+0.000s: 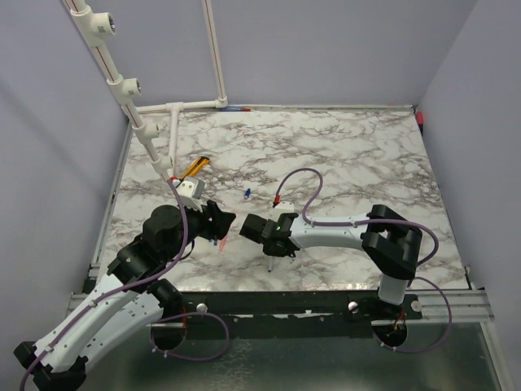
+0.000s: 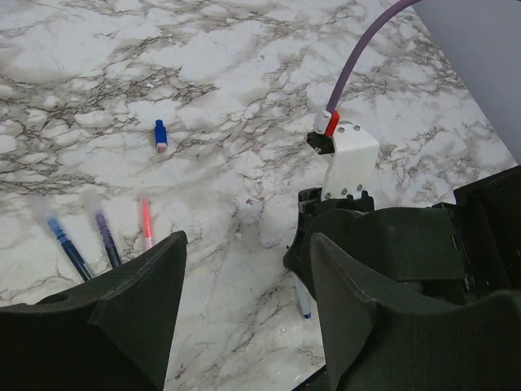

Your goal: Insert the pens into the pen caps

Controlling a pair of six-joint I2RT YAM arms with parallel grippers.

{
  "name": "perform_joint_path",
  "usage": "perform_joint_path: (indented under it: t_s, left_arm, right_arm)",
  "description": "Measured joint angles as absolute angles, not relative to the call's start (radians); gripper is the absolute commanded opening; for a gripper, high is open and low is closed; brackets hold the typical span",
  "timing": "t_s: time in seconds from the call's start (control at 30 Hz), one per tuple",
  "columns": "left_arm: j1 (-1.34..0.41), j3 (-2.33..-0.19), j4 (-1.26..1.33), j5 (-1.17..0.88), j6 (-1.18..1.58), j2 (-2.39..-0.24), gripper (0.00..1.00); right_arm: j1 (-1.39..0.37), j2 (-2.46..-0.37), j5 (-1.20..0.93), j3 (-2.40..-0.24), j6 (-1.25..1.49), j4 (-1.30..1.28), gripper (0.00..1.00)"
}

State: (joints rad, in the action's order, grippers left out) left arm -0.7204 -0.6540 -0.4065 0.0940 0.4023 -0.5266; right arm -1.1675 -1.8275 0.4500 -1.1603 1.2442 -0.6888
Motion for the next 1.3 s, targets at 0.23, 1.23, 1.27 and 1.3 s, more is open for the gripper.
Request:
perform_joint_path:
  t_s: [0.23, 1.23, 1.27, 1.3]
  left_arm:
    - [-0.72, -0.654, -0.406, 0.094, 0.402, -0.533, 0.65]
    - [-0.72, -0.57, -0.176, -0.258, 0.596, -0.636, 0.71]
    - [-0.72, -0.57, -0.161, -0.279, 0.608, -0.645, 0.71]
    - [-0.72, -0.569, -0.142, -0.302, 0.624, -0.653, 0.71]
  right_arm:
    - [-1.168, -1.826, 0.45, -1.157, 1.237, -0.676, 0.01]
    - [-1.165, -1.13, 0.51, -0.984, 0.833, -0.509, 0.01]
    - [-1.165, -1.09, 0.506, -0.964, 0.816, -0.48, 0.01]
    - [-1.165, -1.051, 0.501, -0.945, 0.8, -0.45, 0.01]
